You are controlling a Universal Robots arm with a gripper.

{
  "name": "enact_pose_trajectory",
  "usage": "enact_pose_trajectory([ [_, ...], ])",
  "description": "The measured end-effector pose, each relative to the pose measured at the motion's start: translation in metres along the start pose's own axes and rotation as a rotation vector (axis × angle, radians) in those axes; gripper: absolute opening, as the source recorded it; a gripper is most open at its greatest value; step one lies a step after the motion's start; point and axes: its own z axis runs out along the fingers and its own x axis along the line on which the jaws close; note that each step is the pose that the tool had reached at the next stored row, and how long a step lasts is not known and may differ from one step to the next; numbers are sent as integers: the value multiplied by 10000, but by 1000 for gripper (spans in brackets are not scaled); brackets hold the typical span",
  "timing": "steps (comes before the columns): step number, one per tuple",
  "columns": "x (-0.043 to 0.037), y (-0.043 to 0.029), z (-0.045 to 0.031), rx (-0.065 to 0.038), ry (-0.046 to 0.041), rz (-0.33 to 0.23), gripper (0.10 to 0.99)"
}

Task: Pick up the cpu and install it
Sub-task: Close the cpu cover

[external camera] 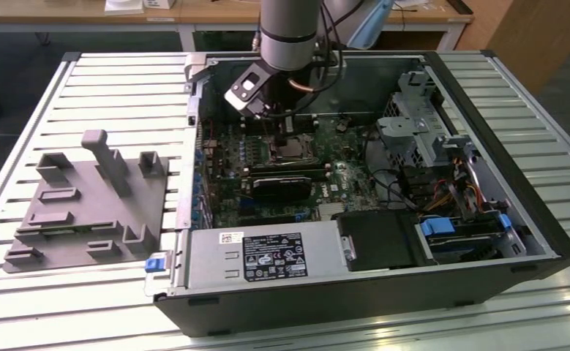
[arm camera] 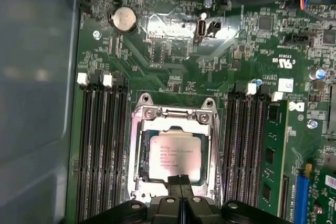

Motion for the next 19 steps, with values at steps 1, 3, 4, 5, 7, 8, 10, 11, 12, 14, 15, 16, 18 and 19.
enact_pose_trajectory([
  [1, 2, -9, 11, 0, 0, 0, 106],
  [3, 11, -19, 31, -1, 1, 1, 106],
  [4, 16, -20, 40, -1, 1, 1, 106],
  [5, 21, -20, 48, -1, 1, 0, 106],
  [7, 26, -19, 62, -1, 1, 0, 106],
  [8, 27, -19, 70, -1, 3, -1, 106],
  [10, 28, -20, 90, 0, 3, 1, 106],
  [11, 29, -19, 100, 0, 3, 0, 106],
  [12, 29, -19, 110, 0, 4, 0, 106],
  [14, 29, -19, 126, -1, 4, 1, 106],
  [15, 29, -19, 132, -1, 4, 1, 106],
  [16, 28, -19, 135, 0, 4, 1, 106],
  [18, 28, -20, 140, 0, 5, 2, 106],
  [19, 29, -19, 143, 0, 7, 2, 106],
])
